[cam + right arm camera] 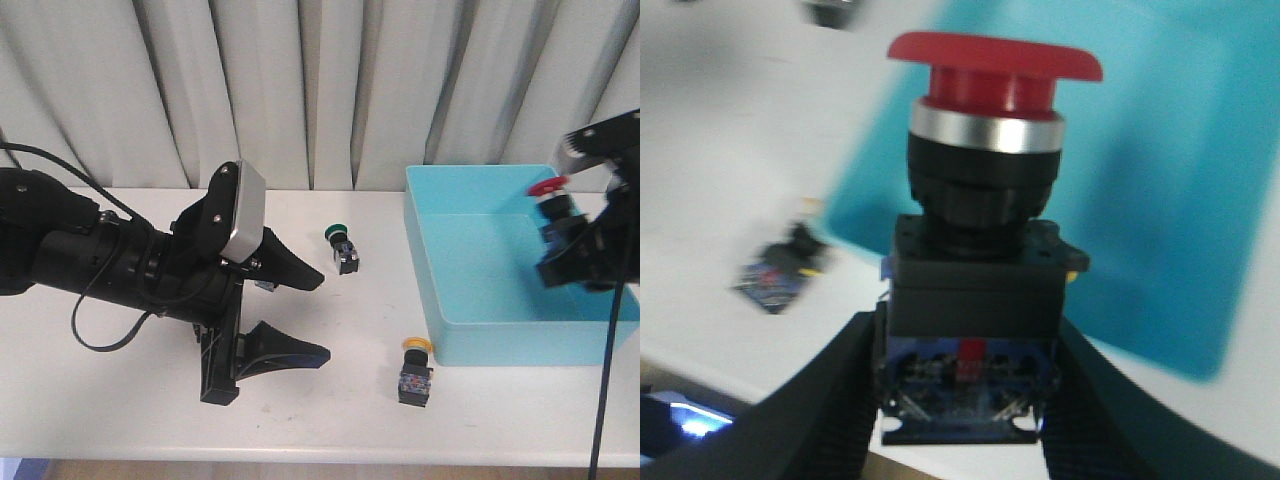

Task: Pick red and yellow buttons and place in box
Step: 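Carry the red button into the blue box and release it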

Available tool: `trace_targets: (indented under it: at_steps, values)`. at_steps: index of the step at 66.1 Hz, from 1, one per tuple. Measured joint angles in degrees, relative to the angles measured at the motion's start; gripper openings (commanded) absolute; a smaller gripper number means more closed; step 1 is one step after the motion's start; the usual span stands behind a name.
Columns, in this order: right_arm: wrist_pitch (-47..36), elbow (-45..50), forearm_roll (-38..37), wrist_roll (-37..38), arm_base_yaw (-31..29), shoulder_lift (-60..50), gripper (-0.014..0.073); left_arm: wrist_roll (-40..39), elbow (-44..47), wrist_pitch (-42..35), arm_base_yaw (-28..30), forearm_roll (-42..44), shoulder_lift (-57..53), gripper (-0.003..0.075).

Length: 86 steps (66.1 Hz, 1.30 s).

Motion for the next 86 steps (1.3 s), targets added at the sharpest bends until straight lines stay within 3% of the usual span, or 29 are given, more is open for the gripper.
trace_targets:
  at_steps: [13, 43, 66, 86]
  values:
    - [1.48, -4.78, -1.90, 3.76, -6.07, 10.52, 0.0244, 0.00, 0.00, 0.00, 0.00, 0.00, 0.00, 0.0540]
    - [0.83, -20.11, -2.54, 6.01, -6.33, 40.18, 0.0244, -0.05, 0.00, 0.00, 0.00, 0.00, 0.00, 0.0540]
    - [2.06, -23.72, -2.54, 6.43, -6.33, 49.68, 0.0251, -0.05, 0.00, 0.00, 0.00, 0.00, 0.00, 0.0540]
    - [2.08, -23.78, -2.54, 6.43, -6.33, 49.91, 0.0428, -0.05, 0.00, 0.00, 0.00, 0.00, 0.00, 0.0540]
